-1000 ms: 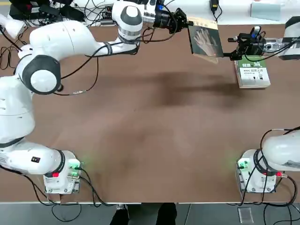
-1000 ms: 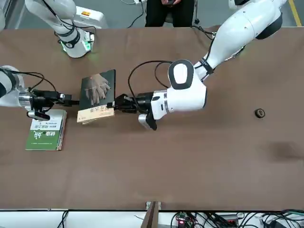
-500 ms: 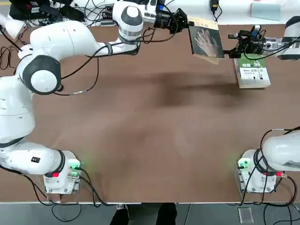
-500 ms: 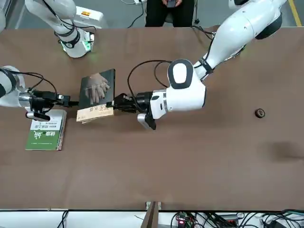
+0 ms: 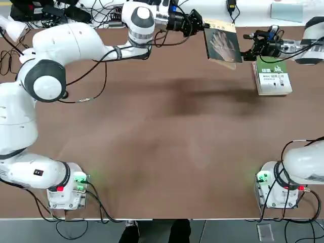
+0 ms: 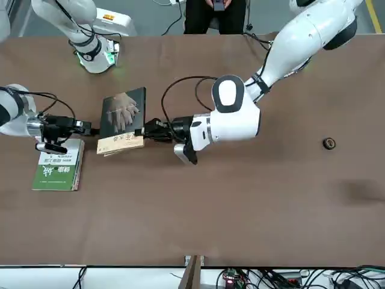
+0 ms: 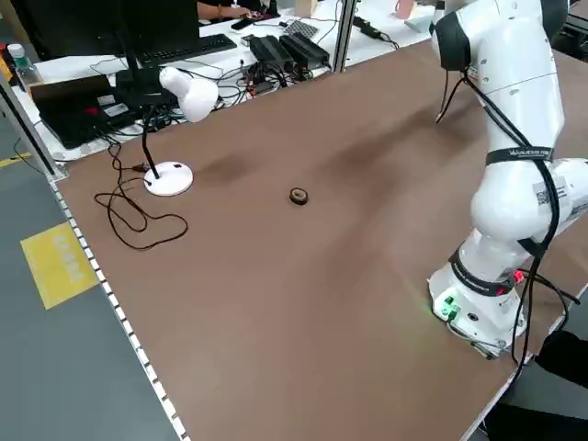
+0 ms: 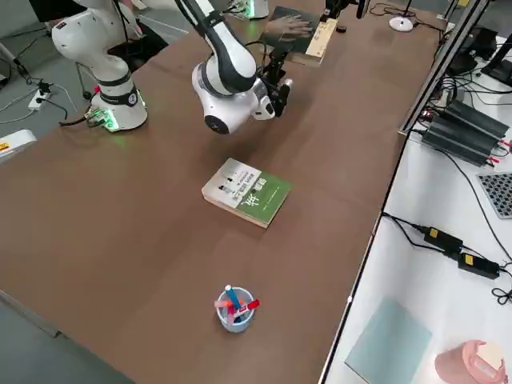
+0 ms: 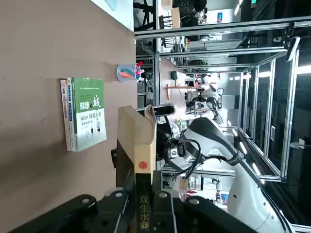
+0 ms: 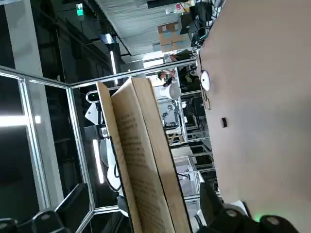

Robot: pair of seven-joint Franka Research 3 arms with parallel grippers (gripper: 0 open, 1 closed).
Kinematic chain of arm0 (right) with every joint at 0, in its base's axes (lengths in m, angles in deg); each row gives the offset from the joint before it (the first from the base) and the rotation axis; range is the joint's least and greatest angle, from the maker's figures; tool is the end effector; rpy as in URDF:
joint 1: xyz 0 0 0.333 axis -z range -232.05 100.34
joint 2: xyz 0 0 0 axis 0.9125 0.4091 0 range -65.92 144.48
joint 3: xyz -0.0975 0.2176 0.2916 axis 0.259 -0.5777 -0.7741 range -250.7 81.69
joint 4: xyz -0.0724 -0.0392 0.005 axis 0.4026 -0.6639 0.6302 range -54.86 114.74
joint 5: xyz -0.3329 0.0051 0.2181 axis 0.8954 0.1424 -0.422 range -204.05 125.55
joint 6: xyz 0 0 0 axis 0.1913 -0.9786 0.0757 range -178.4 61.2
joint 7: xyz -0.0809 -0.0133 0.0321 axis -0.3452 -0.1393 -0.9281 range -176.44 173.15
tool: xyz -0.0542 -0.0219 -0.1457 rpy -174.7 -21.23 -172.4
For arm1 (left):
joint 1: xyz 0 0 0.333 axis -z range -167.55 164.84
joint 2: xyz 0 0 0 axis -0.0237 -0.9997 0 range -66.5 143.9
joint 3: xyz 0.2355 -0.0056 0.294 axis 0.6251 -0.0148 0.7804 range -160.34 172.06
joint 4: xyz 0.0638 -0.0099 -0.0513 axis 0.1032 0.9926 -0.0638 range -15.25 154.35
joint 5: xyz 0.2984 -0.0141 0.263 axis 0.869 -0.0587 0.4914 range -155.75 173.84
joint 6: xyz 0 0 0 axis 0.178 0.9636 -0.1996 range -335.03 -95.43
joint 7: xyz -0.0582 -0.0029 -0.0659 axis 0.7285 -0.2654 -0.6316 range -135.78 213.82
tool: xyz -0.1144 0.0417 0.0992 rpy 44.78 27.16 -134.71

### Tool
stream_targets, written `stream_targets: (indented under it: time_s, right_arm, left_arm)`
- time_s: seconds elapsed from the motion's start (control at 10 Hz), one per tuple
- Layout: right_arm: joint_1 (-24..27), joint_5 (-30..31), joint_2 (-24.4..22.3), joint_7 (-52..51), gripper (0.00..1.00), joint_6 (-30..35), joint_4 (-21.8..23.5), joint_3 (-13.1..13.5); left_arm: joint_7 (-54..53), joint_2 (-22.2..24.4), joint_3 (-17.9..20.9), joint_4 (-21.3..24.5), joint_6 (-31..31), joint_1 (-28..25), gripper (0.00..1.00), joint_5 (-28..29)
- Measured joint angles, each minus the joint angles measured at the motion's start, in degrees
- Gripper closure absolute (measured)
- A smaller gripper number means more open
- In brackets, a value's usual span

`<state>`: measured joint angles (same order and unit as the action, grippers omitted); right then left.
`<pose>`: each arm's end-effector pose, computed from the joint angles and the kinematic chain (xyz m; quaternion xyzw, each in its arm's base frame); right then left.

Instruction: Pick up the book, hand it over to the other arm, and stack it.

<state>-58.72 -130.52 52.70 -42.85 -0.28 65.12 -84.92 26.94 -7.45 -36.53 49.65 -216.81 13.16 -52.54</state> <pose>0.5493 0.0981 0.3766 -0.6801 0.0859 0.0206 0.7278 0.6268 -0.5876 0.4555 0.7810 -0.0121 0.0016 0.6245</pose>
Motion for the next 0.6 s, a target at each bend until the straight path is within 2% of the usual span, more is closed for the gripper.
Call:
stream_targets:
  time_s: [0.5,0.6]
  right_arm:
    - [-1.5,-1.9,0.2,0.2,0.0,-0.5,0.0,-0.2]
    - [-1.7,-2.3,0.3,0.2,0.04,-0.5,0.0,-0.3]
  left_arm:
    - [0.0,0.0,0.0,0.0,-0.4,0.1,0.99,0.0]
    - [0.0,0.0,0.0,0.0,-0.4,0.2,0.99,0.0]
